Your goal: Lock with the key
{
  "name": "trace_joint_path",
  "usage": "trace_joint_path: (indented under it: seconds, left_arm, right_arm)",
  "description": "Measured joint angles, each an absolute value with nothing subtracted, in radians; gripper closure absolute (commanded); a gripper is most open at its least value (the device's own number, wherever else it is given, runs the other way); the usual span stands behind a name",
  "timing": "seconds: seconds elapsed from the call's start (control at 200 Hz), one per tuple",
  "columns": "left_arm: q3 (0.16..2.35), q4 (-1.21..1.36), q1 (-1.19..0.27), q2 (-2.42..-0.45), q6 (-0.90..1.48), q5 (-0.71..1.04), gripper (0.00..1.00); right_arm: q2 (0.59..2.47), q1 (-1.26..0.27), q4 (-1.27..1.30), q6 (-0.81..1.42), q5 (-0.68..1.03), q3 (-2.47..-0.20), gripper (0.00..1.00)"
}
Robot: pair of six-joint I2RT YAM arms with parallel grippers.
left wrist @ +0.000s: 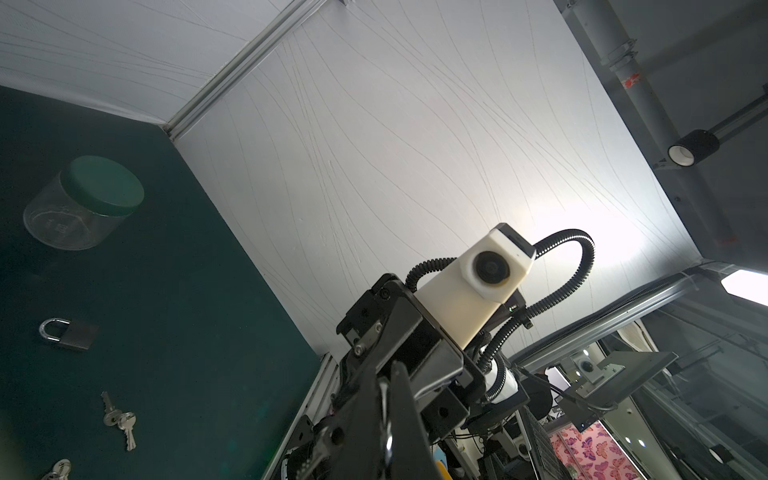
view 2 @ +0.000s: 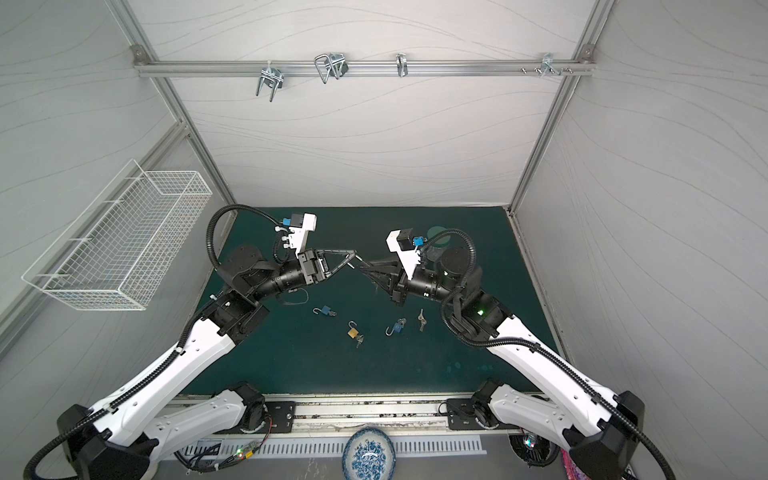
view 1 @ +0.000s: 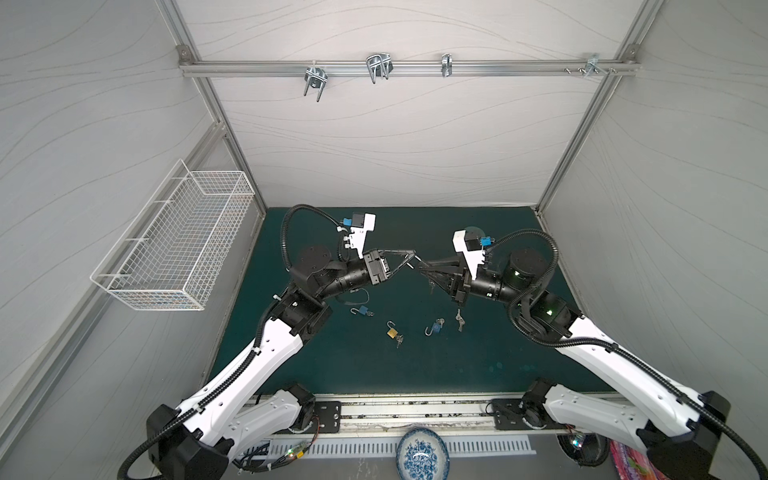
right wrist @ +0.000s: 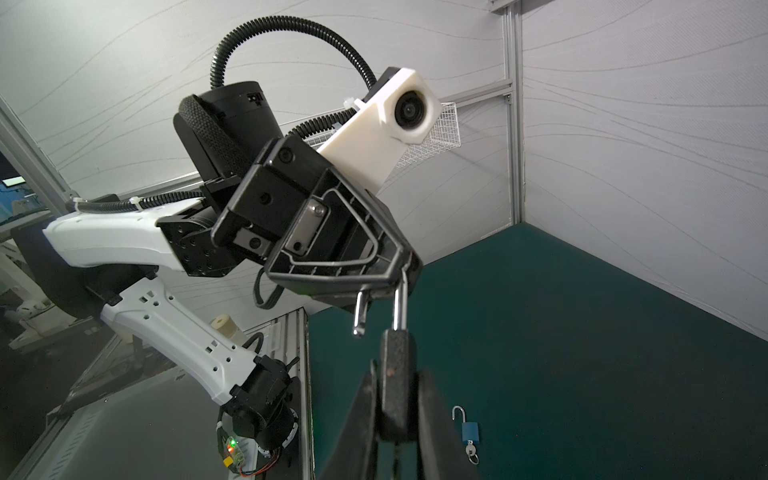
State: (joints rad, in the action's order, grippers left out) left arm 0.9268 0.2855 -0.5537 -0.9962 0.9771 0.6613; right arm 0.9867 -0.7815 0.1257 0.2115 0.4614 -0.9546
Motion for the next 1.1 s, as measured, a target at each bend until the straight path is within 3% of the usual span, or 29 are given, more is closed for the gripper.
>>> trace_joint_path:
  seconds: [0.515,1.1]
  left_arm:
    - [0.992,0.279,-0.556,-0.973,0.868,0.706,1.00]
    - [0.997,0.334,-0.558,-0.971,0.862,0.711,1.00]
  right_arm:
    - [1.027,-0.730,0.134,0.600,0.719,-1.061,1.00]
    - [1.079,-0.719,0.316,0.848,0.801,-1.062,1.00]
